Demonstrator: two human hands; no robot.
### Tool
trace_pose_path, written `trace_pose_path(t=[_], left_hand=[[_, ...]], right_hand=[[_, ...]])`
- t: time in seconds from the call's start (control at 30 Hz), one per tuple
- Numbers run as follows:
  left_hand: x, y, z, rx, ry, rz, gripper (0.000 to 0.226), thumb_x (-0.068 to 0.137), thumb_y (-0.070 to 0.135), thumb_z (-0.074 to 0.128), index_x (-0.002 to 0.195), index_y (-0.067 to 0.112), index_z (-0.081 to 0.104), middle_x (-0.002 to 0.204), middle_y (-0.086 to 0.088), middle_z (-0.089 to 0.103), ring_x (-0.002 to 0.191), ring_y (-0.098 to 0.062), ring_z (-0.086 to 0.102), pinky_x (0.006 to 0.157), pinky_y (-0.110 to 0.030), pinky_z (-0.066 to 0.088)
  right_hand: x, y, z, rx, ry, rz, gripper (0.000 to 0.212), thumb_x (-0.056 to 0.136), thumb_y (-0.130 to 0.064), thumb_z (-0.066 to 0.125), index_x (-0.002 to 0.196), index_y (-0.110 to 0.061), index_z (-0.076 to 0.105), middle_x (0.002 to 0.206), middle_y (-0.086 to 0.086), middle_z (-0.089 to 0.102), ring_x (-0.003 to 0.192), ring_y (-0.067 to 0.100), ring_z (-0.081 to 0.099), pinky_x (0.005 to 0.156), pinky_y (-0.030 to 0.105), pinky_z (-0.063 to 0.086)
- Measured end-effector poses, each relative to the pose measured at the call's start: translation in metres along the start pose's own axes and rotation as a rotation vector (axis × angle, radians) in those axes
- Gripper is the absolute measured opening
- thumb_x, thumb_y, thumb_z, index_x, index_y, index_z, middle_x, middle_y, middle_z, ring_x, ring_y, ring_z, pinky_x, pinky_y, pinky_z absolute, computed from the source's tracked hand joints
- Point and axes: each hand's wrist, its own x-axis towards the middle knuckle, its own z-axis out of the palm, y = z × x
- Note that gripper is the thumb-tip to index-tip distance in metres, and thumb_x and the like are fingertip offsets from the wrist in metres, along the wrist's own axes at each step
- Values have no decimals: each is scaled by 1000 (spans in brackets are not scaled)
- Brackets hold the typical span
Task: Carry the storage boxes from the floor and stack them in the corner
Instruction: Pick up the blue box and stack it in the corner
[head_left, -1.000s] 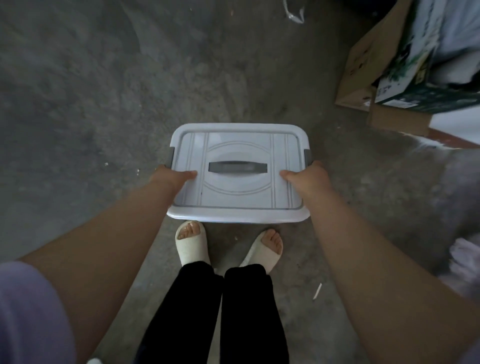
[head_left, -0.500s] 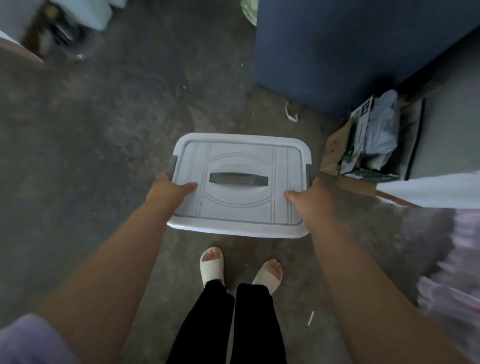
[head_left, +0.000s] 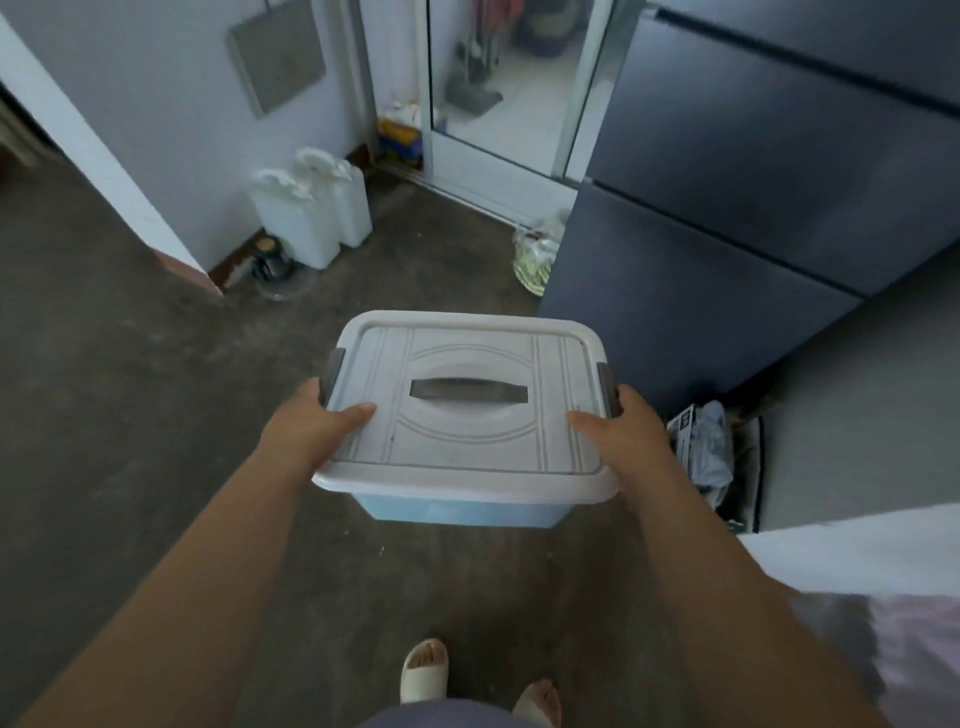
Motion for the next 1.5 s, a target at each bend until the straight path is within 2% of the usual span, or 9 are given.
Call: trace_pose_path(t=[0.2,0.33,0.43,0.53,0.8,1.0,1.17,1.37,1.5], left_hand=[[-41,20,-67,-188,131,94,70,79,43,69,138,17,42,131,-11,56,107,-31,56,95,-48,47],[-64,35,-96,-278,246,116,65,81,41,68,137,17,45,124,-11,57,102,-30,57,88,-47,50],[-81,47,-112,-349,349,131,65,80,40,69,137,17,47,125,-13,59,107,-34,58,94,-50,49],[-99,55,-117,-393,470,121,60,81,38,68,133,16,49,122,-12,60,102,-32,58,88,-44,49],[-147,57,-100,-478,704,-4,50,80,34,68,124,16,53,111,-7,62,94,-29,58,76,-37,45],[-192,19,-105,-535,876,-145,45,78,33,70,117,15,56,107,-10,64,96,-33,60,86,-45,51],[-239,-36,-125,-564,1046,-263,41,78,32,69,115,17,57,99,-5,64,86,-26,59,70,-35,44],[-287,-119,-156,-630,1178,-377,41,79,28,71,115,15,59,99,-5,64,86,-26,57,72,-32,38],[-308,-174,-184,-676,1214,-410,43,78,30,72,116,16,58,98,-4,63,85,-25,57,72,-32,39]], right_hand=[[-20,-72,-19,127,-15,-199,53,78,-35,71,126,-21,53,109,-6,56,94,17,56,78,36,45],[-22,-115,-27,196,-56,-328,42,77,-29,73,115,-21,58,109,-1,63,85,11,59,68,28,46],[-20,-144,-35,224,-91,-433,42,76,-28,74,114,-25,57,110,0,63,90,16,61,76,33,50],[-19,-168,-47,216,-146,-535,40,74,-30,75,108,-33,55,103,-6,64,86,8,60,64,26,45],[-11,-205,-49,275,-285,-706,52,74,-21,75,122,-30,56,111,3,65,98,25,62,83,38,51],[-28,-227,-3,304,-539,-754,60,77,-16,74,133,-24,52,117,4,62,91,14,61,60,20,45],[-80,-241,58,229,-741,-829,51,79,-23,72,124,-34,51,109,-3,59,92,9,57,63,24,43],[-161,-259,136,95,-904,-922,60,76,-31,73,131,-29,48,119,3,60,101,22,62,81,41,55],[-216,-271,191,106,-950,-950,64,75,-27,75,133,-26,48,122,7,60,100,26,63,78,38,55]])
